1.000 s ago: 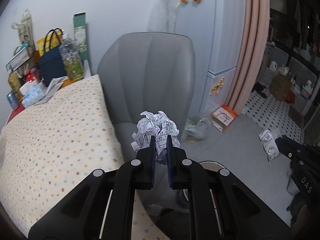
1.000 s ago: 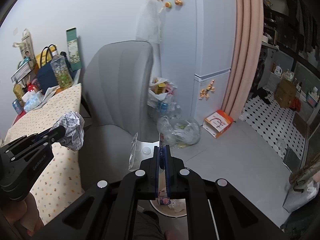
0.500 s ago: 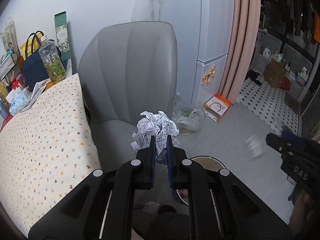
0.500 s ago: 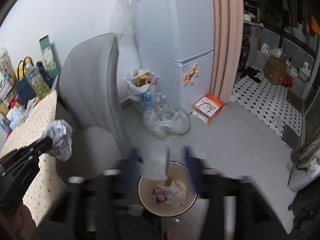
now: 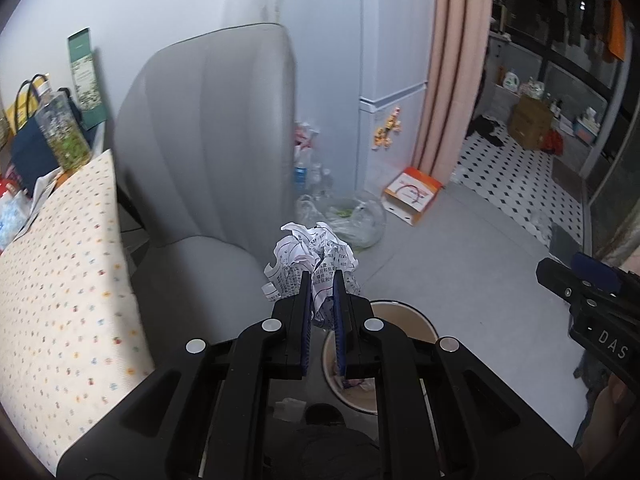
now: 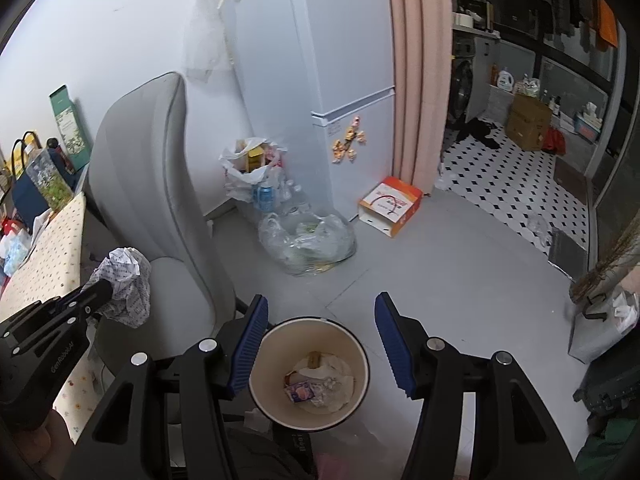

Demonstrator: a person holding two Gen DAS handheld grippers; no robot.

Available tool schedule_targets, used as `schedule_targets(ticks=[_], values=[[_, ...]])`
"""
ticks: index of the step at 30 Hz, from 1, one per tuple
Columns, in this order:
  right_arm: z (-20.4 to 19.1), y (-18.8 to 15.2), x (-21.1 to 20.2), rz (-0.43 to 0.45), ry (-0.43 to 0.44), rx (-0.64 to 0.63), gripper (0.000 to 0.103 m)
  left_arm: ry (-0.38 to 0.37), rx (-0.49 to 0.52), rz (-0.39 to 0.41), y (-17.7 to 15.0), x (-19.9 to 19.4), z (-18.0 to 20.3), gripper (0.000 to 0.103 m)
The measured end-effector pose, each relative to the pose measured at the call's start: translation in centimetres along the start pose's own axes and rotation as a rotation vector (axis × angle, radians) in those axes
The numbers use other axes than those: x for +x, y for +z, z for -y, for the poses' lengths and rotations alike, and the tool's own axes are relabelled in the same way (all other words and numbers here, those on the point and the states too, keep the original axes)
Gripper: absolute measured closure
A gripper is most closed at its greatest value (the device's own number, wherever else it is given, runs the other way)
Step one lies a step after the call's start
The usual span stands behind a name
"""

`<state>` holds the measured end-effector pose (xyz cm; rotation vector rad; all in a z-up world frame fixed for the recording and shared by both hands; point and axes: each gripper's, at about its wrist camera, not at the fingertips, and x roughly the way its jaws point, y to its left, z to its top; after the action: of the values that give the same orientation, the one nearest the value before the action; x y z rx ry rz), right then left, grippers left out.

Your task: Collect trash

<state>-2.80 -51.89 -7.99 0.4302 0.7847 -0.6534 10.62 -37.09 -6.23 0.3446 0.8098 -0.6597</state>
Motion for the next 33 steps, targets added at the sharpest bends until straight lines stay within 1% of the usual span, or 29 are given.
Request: schedule_targets(ticks=[5,7,8,10,11,13,14,15,16,17,19,21,23,25,30,33], values=[[2.0,0.1,-0.5,0.005,-0.04,0.034,0.048,-0.057,0.023,-0.013,0.2,0.8,2.0,0.093],[2.7,0.2,-0.8,0.01,-0.055,0.048,0.045,-0.091,0.026,-0.019,0.3,1.0,2.7,0.089],[3.0,0.1,-1.0,0.014,-0.066,0.053,0.042,-0.105,0.025,-0.024,0.3,1.0,3.0,0.084],[3.6,0.0,-1.2,0.016,-0.082,0.061,0.038,-0.134,0.014,-0.025,0.4,0.9,3.2,0.053],[3.8,0.0,-1.3,0.015,-0.085,0.065,0.036,-0.139,0.01,-0.018,0.4,0.8,3.1,0.048],[3.9,-0.1,-1.5,0.019,-0.091,0.07,0.031,-0.14,0.009,0.0,0.5,0.3,3.0,0.035],[3.8,0.0,-1.5,0.021,-0.094,0.07,0.028,-0.141,0.008,0.006,0.5,0.0,2.8,0.031],[3.6,0.0,-1.6,0.024,-0.095,0.068,0.025,-0.143,0.003,0.013,0.5,-0.2,2.6,0.023],[3.5,0.0,-1.7,0.027,-0.095,0.065,0.022,-0.144,-0.005,0.025,0.5,-0.5,2.3,0.018],[3.3,0.0,-1.9,0.033,-0.096,0.061,0.019,-0.142,-0.012,0.033,0.5,-0.7,2.0,0.016],[3.0,0.1,-2.2,0.045,-0.097,0.053,0.015,-0.138,-0.028,0.046,0.4,-1.3,1.4,0.011],[2.5,0.1,-2.7,0.058,-0.093,0.047,0.01,-0.128,-0.039,0.052,0.3,-1.8,0.7,0.009],[2.0,0.0,-3.2,0.072,-0.088,0.041,0.008,-0.119,-0.048,0.053,0.1,-2.2,0.0,0.009],[1.6,-0.1,-3.3,0.074,-0.082,0.036,0.008,-0.107,-0.061,0.054,-0.1,-2.6,-0.8,0.007],[0.2,-0.3,-3.7,0.066,-0.067,0.019,0.008,-0.09,-0.087,0.07,-0.4,-3.8,-2.5,0.006],[-0.8,-0.2,-4.4,0.076,-0.057,0.011,0.008,-0.077,-0.089,0.076,-0.4,-4.5,-3.2,0.006]])
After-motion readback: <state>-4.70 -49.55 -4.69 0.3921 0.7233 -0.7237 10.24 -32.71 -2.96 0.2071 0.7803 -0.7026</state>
